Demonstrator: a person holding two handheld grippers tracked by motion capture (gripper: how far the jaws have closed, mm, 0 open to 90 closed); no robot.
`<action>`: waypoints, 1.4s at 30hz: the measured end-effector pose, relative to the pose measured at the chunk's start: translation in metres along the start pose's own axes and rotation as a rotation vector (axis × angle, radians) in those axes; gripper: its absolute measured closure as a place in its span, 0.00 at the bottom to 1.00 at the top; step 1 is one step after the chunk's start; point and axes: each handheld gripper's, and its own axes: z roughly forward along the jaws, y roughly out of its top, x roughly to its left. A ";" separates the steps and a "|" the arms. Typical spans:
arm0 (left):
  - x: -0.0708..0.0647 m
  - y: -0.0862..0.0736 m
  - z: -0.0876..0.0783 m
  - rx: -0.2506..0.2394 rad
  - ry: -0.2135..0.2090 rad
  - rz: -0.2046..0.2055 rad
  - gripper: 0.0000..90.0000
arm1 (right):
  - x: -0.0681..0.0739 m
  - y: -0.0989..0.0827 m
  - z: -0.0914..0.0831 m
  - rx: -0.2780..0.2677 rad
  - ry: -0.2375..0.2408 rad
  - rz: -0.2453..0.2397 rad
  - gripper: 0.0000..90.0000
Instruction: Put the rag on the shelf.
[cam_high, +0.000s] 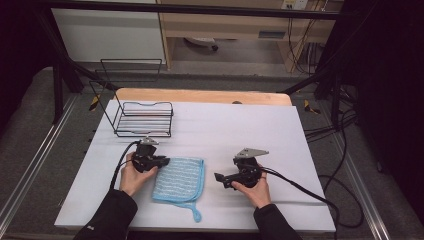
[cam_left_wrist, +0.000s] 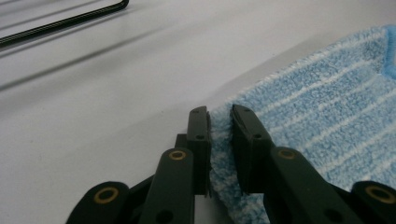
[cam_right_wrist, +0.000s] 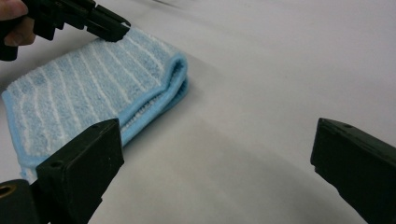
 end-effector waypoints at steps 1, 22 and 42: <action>0.000 0.000 0.000 -0.002 0.000 0.000 0.86 | 0.004 0.006 0.003 0.003 0.007 -0.006 0.03; 0.001 -0.002 0.000 -0.012 -0.002 0.031 0.86 | 0.022 0.034 0.080 0.077 -0.017 0.048 0.45; 0.002 -0.003 0.000 -0.021 -0.014 0.026 0.86 | 0.024 0.034 0.080 0.136 0.066 0.160 0.88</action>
